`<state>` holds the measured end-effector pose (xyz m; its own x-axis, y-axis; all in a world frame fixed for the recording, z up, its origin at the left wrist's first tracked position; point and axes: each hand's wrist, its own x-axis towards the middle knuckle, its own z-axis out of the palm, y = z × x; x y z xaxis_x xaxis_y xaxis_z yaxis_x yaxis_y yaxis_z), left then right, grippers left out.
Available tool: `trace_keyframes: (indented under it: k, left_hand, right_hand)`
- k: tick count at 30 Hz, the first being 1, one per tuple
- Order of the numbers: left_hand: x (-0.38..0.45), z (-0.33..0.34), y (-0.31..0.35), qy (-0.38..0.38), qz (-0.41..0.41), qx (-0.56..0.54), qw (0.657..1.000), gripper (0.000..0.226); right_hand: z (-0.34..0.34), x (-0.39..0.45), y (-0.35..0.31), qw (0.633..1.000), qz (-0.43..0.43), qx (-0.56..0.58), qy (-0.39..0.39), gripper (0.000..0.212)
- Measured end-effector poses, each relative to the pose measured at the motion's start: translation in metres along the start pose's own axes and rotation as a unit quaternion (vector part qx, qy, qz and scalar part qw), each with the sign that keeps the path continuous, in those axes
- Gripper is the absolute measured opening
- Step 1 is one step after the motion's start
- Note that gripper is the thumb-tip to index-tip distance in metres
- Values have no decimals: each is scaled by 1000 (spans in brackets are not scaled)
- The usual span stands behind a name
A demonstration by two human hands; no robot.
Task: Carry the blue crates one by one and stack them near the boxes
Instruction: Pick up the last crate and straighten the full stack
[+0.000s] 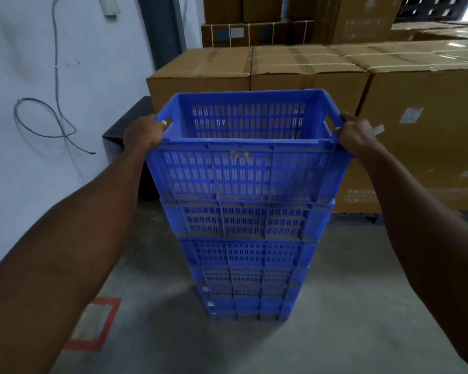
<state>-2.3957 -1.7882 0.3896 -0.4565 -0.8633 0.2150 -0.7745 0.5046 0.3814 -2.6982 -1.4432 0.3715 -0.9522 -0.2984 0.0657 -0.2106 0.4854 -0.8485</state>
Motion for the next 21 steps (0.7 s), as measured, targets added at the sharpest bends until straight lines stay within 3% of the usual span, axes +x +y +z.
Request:
trace_keyframes:
  k: [11, 16, 21]
  left_hand:
    - [-9, 13, 7, 8, -1, -24, 1000, 61]
    - [3, 5, -1, -16, 1, -16, 1000, 56]
    - [-1, 5, 3, -35, 11, -39, 999, 56]
  right_hand:
    - [-16, 11, -6, 997, -17, -69, -39, 40]
    - [-5, 9, -4, 1000, 1, -17, -17, 47]
    - [-13, 2, -8, 999, -2, -44, -27, 50]
